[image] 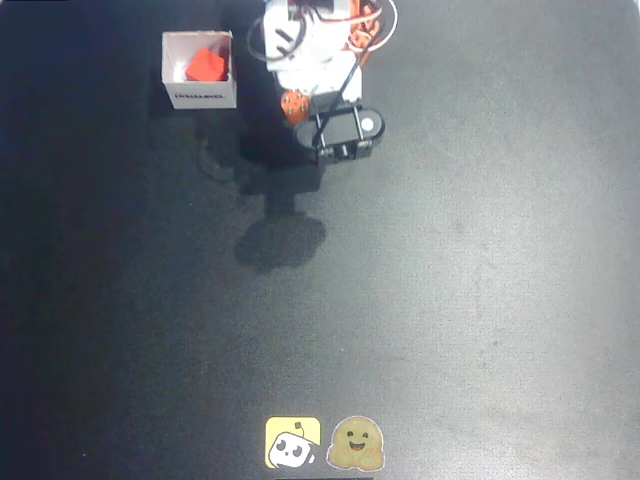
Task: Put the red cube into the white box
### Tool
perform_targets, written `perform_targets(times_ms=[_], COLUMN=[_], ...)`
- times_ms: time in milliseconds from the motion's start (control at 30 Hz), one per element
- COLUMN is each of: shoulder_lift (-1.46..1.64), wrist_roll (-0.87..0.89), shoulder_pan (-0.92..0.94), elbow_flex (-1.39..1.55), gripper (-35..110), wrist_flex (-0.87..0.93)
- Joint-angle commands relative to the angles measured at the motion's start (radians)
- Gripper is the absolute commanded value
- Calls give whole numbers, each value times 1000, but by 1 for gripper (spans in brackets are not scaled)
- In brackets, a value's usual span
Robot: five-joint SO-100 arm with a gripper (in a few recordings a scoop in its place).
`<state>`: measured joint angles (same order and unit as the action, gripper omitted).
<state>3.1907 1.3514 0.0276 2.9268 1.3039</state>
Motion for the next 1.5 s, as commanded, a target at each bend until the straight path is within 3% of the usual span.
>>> perform_targets(times_ms=[0,1467], shoulder_lift=[6,5], wrist_roll=[14,60], shoulder_pan=[2,54], elbow_flex=[20,26], gripper=[0,0], wrist_flex=[-35,23])
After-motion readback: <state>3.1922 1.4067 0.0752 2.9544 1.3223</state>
